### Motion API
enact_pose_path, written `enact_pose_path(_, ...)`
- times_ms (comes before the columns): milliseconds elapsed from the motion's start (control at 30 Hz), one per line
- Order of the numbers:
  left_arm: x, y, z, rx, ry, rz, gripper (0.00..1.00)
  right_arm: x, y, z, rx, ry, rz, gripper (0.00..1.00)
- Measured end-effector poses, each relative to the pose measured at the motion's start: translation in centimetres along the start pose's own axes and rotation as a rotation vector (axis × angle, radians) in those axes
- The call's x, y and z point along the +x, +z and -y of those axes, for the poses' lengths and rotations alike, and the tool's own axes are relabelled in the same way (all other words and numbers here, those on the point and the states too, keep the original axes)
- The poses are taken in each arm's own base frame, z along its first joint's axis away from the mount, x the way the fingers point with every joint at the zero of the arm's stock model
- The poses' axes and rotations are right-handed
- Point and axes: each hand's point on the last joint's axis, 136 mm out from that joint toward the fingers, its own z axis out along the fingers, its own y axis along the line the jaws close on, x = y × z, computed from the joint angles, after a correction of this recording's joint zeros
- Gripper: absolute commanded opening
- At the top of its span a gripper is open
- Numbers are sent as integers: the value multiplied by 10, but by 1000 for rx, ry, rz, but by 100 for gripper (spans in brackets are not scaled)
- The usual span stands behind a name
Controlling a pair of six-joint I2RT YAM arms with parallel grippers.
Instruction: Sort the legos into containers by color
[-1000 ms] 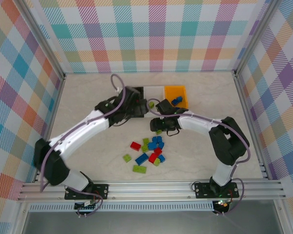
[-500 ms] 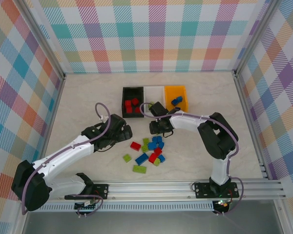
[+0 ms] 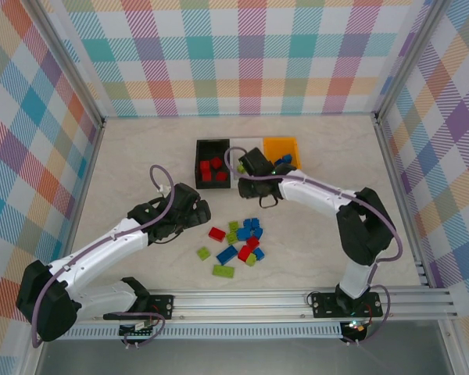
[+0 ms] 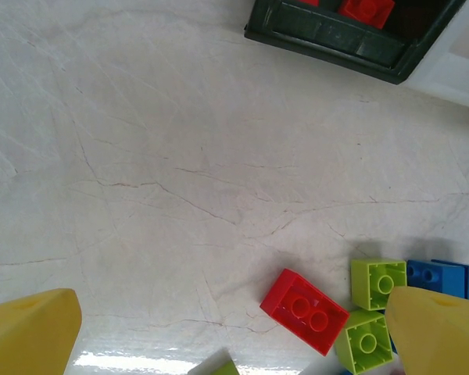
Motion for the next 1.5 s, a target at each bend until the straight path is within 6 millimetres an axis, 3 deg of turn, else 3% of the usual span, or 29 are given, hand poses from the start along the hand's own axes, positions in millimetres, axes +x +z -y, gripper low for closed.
enact_pose_path(133,1,-2,1,11,-1,-7,100,-55,-10,-9,-24,21,107,35)
enact_pose_path(233,4,-4,0,14,0,-18,100,-81,7,-4,-4,41,134,35)
enact_pose_path(400,9,-4,-4,-1,7,-42,100,-83,54,14,62,61,84,40)
enact_pose_path(500,13,-3,-5,0,9,-56,100,-77,73,26,97,69,41,61)
enact_pose_path(600,19,0,-8,-4,13,-76,100,-78,78,31,106,75,31,68)
enact_pose_path(767,29,6,-6,-4,27,-127,100,-84,64,26,81,76,54,69)
enact_pose_path(967,46,16,-2,-9,72,-208,98,-63,9,20,27,65,88,69)
enact_pose_path(1067,60,22,1,-18,128,-254,96,-42,-10,21,1,73,91,69)
enact_pose_path(1300,88,46,19,-72,306,-356,97,19,-8,40,25,97,0,69)
enact_pose_path(1500,103,58,30,-92,415,-403,96,20,-11,43,33,107,10,69)
